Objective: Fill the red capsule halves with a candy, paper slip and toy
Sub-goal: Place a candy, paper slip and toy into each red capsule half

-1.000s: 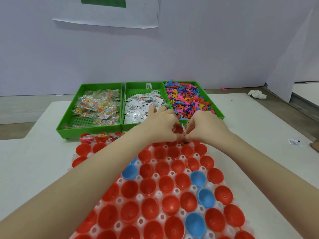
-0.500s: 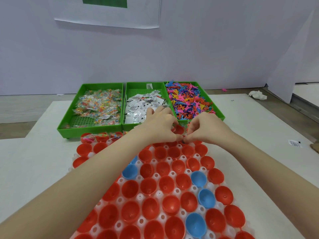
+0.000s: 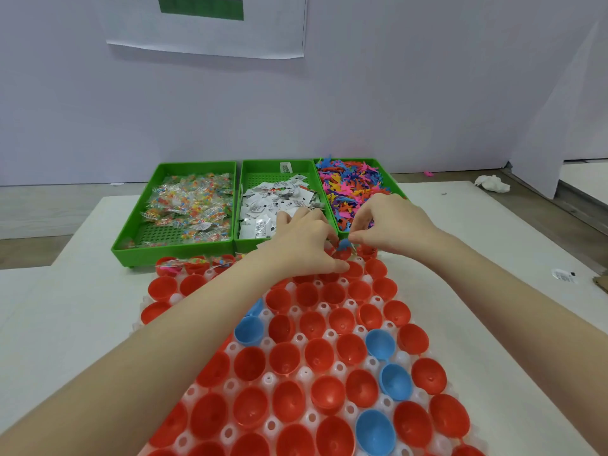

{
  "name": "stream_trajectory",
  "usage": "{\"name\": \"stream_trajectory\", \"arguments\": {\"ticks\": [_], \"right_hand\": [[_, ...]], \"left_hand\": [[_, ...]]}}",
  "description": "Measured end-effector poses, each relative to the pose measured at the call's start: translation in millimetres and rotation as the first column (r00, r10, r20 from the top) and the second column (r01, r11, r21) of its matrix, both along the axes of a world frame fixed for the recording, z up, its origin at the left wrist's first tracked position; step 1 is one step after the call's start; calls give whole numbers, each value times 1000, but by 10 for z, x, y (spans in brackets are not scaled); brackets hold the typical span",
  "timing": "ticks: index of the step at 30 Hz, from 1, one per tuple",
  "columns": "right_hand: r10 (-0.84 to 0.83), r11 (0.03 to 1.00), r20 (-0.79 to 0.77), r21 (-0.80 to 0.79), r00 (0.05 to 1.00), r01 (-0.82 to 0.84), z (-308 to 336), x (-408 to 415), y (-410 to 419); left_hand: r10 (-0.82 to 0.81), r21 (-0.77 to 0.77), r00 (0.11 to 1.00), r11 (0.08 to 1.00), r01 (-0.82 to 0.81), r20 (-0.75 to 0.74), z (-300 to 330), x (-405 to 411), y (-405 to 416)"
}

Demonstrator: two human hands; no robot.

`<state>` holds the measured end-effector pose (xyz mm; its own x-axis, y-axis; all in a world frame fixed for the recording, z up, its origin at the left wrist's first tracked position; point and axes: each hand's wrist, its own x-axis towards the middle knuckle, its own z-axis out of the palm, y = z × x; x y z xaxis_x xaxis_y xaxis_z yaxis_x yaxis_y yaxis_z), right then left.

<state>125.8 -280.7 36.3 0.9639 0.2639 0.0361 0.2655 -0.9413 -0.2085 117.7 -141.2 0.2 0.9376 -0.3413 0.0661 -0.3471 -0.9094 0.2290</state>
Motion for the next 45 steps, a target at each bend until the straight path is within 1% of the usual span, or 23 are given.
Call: {"name": "stream_trajectory", "arguments": {"ticks": [3, 5, 6, 9, 10, 13, 16, 20, 22, 25, 29, 35, 38, 40, 42, 45], "right_hand": [[38, 988, 18, -151, 999, -35, -1, 38, 83], [68, 983, 43, -176, 997, -60, -12, 66, 110], [76, 985, 41, -157, 996, -69, -10, 85, 108], [75, 997, -24, 21, 997, -75, 37, 121, 65], [78, 996, -46, 49, 996, -76, 48, 135, 44], [84, 996, -107, -4, 991, -85, 54, 156, 14], [88, 996, -141, -6, 986, -90, 47, 158, 15], [86, 992, -94, -85, 992, -94, 46, 140, 43], [88, 992, -102, -80, 991, -96, 43, 138, 46], [85, 996, -123, -31, 989, -89, 33, 138, 55], [55, 998, -95, 24, 994, -53, -6, 128, 78], [-43, 990, 42, 135, 998, 37, 9, 148, 83], [-67, 974, 113, 221, 991, 41, 56, 162, 30], [-80, 967, 154, 250, 985, 40, 73, 173, -23], [-117, 945, 126, 320, 985, 71, 56, 184, -77], [-221, 842, -12, 503, 975, 197, -16, 184, -175]], "left_hand": [[-3, -9, 1000, 1000, 3, 4, -13, 2, -4], [-2, -19, 1000, 1000, 2, 11, -21, 5, -3], [0, -20, 1000, 1000, 1, 14, -27, 7, -5], [5, -22, 1000, 1000, -4, 28, -40, 12, -11], [10, -34, 999, 999, -9, 35, -45, 17, -15], [44, -66, 998, 997, -41, 44, -60, 38, -24], [66, -52, 995, 997, -62, 74, -82, 48, -53], [66, -17, 988, 998, -64, 138, -108, 44, -81], [63, -11, 987, 998, -62, 146, -120, 41, -90], [59, -14, 986, 998, -58, 155, -121, 34, -85], [63, -17, 987, 998, -61, 151, -122, 30, -83], [70, -29, 986, 997, -66, 151, -130, 27, -80], [67, -38, 987, 997, -62, 147, -134, 23, -87], [65, -40, 987, 997, -60, 147, -134, 16, -92], [64, -38, 987, 998, -58, 146, -133, 14, -89], [61, -32, 988, 998, -57, 142, -130, 6, -91]]}}
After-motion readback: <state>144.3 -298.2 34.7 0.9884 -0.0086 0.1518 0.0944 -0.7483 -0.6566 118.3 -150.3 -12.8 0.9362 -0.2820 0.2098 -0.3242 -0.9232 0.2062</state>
